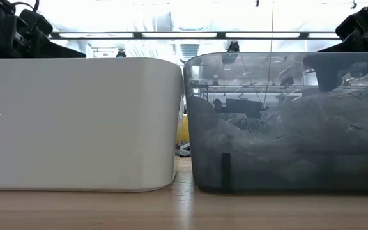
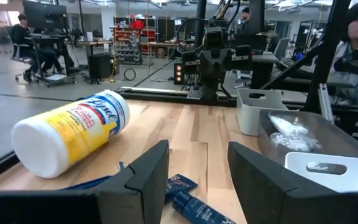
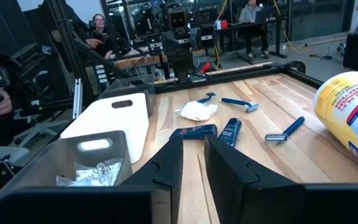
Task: Pick & Place Travel size toiletries
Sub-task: Put the blue razor into the white bin
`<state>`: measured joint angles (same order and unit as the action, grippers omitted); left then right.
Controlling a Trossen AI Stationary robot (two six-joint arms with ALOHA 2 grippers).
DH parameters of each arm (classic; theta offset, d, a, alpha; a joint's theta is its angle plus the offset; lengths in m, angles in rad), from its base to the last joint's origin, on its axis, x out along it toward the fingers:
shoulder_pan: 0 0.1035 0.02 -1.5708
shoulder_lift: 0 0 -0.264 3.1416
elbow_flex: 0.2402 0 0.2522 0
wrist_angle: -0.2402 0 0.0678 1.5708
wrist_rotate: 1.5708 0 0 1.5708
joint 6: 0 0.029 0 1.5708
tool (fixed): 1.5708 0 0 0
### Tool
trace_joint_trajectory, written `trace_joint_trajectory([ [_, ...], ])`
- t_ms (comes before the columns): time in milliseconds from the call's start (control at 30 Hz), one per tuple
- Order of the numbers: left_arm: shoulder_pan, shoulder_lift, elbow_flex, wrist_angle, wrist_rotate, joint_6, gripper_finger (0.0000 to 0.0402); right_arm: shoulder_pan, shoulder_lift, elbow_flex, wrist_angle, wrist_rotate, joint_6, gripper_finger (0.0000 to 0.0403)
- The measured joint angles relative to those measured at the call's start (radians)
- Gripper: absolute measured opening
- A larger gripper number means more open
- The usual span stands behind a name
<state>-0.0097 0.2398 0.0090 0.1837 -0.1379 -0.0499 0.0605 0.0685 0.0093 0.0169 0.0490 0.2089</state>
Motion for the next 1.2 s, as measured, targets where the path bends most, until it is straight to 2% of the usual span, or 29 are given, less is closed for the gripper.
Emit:
trace_joint_trajectory([
  [367,0.001,0.001,0.0,-0.005,-0.004,0.043,0.0171,0.0,0.0,0.0,0.0,0.0,0.0,0.0102],
  [433,0.001,0.001,0.002,-0.006,-0.037,0.061,0.0171,0.0,0.0,0.0,0.0,0.0,0.0,0.0107],
  [633,0.001,0.049,0.085,-0.042,-0.072,0.079,0.0171,0.0,0.0,0.0,0.0,0.0,0.0,0.0124],
  [767,0.001,0.137,0.148,-0.097,-0.112,0.082,0.0171,0.0,0.0,0.0,0.0,0.0,0.0,0.0136],
  [1100,0.007,0.463,0.269,-0.093,-0.322,0.099,0.0174,0.0,0.0,0.0,0.0,0.0,0.0,0.016],
  [1200,0.01,0.562,0.283,-0.099,-0.33,0.069,0.0182,0.0,0.0,0.0,0.0,0.0,0.0,0.0166],
])
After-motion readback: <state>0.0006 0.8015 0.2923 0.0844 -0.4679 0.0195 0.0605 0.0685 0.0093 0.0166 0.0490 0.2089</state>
